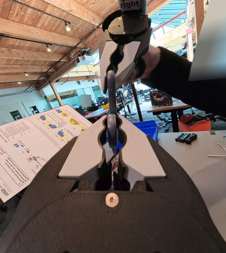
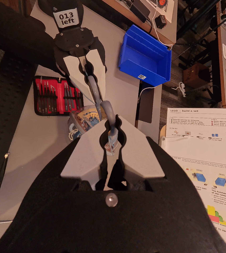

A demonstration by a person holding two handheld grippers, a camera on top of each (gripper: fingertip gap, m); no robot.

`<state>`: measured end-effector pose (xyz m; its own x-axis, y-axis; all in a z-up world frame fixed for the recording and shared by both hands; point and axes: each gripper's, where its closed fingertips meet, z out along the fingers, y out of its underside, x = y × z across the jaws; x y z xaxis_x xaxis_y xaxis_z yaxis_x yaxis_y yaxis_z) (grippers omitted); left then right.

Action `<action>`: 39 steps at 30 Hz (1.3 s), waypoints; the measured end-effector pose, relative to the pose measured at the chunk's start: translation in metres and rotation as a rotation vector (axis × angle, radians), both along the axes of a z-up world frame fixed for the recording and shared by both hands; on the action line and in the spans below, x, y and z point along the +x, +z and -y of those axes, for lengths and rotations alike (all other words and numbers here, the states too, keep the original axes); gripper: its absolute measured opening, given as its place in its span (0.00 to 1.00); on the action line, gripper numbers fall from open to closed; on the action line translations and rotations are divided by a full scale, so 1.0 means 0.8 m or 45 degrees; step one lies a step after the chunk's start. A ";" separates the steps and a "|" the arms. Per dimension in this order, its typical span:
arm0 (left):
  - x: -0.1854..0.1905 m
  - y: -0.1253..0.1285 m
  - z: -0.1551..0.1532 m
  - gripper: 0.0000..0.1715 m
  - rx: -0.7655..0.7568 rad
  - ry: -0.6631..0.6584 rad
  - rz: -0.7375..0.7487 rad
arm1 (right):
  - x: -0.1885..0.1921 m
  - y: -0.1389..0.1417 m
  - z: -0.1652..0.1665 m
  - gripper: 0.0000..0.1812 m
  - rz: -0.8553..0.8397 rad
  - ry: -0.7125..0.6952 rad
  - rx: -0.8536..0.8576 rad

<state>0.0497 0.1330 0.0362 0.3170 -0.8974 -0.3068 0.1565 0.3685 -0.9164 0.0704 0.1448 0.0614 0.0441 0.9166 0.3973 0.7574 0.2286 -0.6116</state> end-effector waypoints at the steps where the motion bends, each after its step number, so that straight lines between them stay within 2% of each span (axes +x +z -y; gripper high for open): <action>1: -0.003 0.004 0.002 0.04 -0.006 -0.002 0.019 | -0.002 0.002 0.001 0.01 -0.007 0.010 0.008; 4: -0.005 0.011 0.009 0.04 0.011 0.000 0.015 | -0.011 0.002 0.008 0.02 -0.015 0.048 0.000; 23: 0.004 -0.052 -0.017 0.04 -0.113 0.026 -0.054 | -0.011 -0.055 -0.015 0.01 0.217 0.042 0.041; 39: 0.043 -0.093 -0.025 0.04 -0.145 0.038 -0.176 | 0.021 -0.093 -0.021 0.01 0.239 -0.003 0.005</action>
<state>0.0839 0.1532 -0.0382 0.3056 -0.9198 -0.2460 0.0168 0.2636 -0.9645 0.0868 0.1616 -0.0127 -0.0292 0.9150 0.4023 0.8586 0.2291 -0.4587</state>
